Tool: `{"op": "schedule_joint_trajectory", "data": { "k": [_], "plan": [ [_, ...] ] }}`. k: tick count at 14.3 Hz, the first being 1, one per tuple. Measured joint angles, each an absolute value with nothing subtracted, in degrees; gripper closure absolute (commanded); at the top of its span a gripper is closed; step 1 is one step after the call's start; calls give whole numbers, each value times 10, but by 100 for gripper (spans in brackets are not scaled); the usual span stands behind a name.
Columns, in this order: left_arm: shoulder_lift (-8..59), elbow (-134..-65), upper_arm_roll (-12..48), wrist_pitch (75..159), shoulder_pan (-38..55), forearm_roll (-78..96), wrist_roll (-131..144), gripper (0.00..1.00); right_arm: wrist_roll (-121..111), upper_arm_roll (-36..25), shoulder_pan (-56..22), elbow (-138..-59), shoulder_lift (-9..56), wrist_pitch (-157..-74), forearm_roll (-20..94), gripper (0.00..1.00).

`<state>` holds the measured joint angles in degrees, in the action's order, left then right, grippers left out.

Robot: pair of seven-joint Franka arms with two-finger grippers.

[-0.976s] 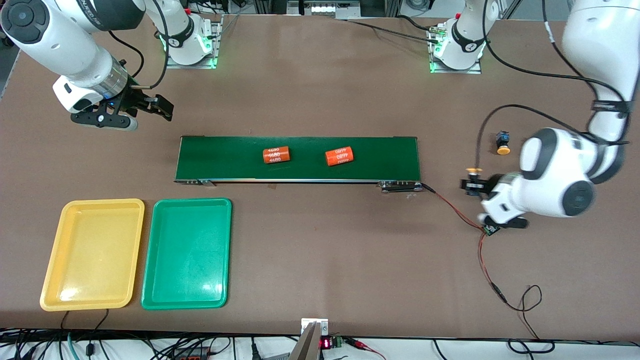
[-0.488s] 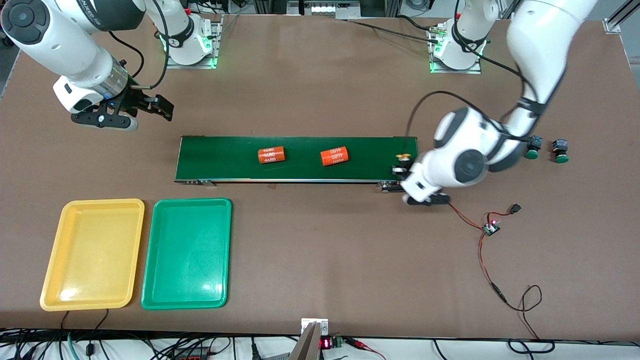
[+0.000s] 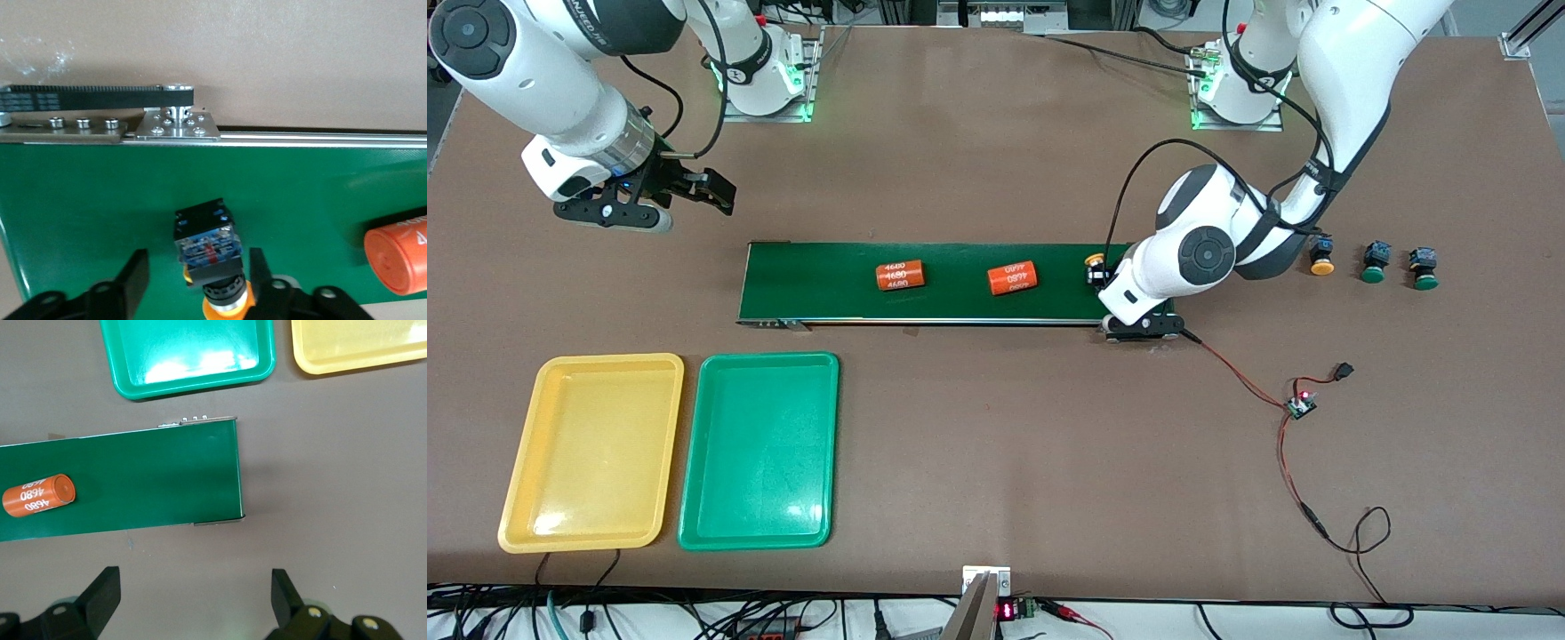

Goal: Sort buttons by color to trays
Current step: 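Place the yellow button on the belt with the left gripper, then grasp another yellow button with the left gripper while the right gripper advances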

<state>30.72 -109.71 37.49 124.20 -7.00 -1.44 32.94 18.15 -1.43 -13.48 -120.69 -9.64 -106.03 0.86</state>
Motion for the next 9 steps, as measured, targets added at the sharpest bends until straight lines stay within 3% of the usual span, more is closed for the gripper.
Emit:
{"op": "schedule_joint_trajectory", "data": {
  "k": [3,5,9],
  "plan": [
    [290,-1093,374,1234,-75,-14,331,0,182,-14,-135,-1208,-96,-1060,9,0],
    [264,-1078,362,1181,-86,-14,332,0,182,-14,-135,-1213,-97,-1062,9,0],
    [231,-1054,248,1064,-98,-24,322,0,185,-12,-136,-1235,-105,-1087,9,0]
  ]
}}
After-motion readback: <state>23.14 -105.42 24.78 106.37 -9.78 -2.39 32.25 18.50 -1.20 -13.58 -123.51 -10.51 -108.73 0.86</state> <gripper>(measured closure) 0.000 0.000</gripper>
